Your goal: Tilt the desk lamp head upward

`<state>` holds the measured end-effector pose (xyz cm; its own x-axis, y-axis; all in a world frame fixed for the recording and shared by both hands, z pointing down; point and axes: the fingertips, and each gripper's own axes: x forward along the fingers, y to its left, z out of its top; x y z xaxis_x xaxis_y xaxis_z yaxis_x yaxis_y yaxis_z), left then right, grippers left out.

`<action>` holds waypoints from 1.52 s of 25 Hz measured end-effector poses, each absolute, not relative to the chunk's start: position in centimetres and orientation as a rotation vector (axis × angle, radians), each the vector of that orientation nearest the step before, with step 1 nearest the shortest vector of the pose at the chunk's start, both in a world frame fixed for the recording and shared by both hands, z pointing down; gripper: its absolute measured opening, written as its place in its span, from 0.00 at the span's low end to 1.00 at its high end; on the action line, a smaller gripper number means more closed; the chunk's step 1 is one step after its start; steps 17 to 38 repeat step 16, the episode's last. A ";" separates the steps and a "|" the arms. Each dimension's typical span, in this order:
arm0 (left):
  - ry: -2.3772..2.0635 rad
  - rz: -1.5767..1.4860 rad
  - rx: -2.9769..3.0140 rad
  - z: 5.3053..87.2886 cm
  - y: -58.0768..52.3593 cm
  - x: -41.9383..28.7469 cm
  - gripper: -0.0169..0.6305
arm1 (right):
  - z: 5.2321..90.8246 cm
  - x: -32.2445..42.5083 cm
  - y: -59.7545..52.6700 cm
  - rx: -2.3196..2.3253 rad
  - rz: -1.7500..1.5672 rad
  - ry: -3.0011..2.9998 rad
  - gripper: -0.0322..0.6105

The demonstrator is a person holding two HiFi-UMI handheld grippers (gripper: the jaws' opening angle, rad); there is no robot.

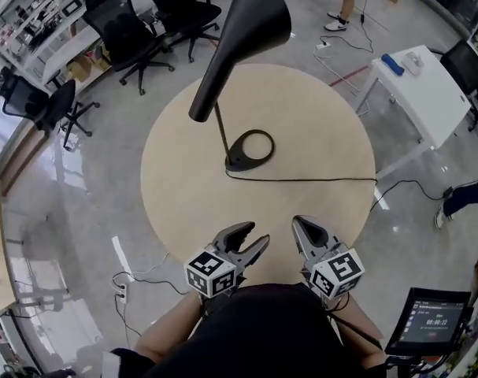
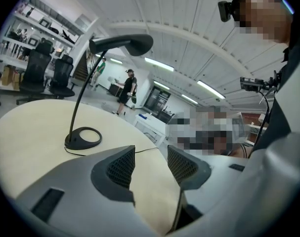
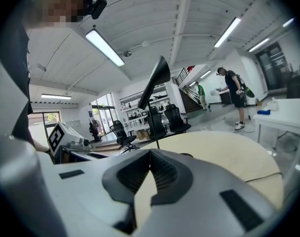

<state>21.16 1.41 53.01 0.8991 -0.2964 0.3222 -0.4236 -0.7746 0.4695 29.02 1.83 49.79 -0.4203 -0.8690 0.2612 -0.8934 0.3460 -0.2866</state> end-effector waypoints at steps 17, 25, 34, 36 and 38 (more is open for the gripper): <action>-0.514 0.330 2.495 53.7 1.7 20.4 0.36 | 50.3 28.5 1.4 1.658 0.626 -2.512 0.05; -0.514 0.330 2.495 53.7 1.7 20.4 0.36 | 50.3 28.5 1.4 1.658 0.626 -2.512 0.05; -0.514 0.330 2.495 53.7 1.7 20.4 0.36 | 50.3 28.5 1.4 1.658 0.626 -2.512 0.05; -0.514 0.330 2.495 53.7 1.7 20.4 0.36 | 50.3 28.5 1.4 1.658 0.626 -2.512 0.05; -0.514 0.330 2.495 53.7 1.7 20.4 0.36 | 50.3 28.5 1.4 1.658 0.626 -2.512 0.05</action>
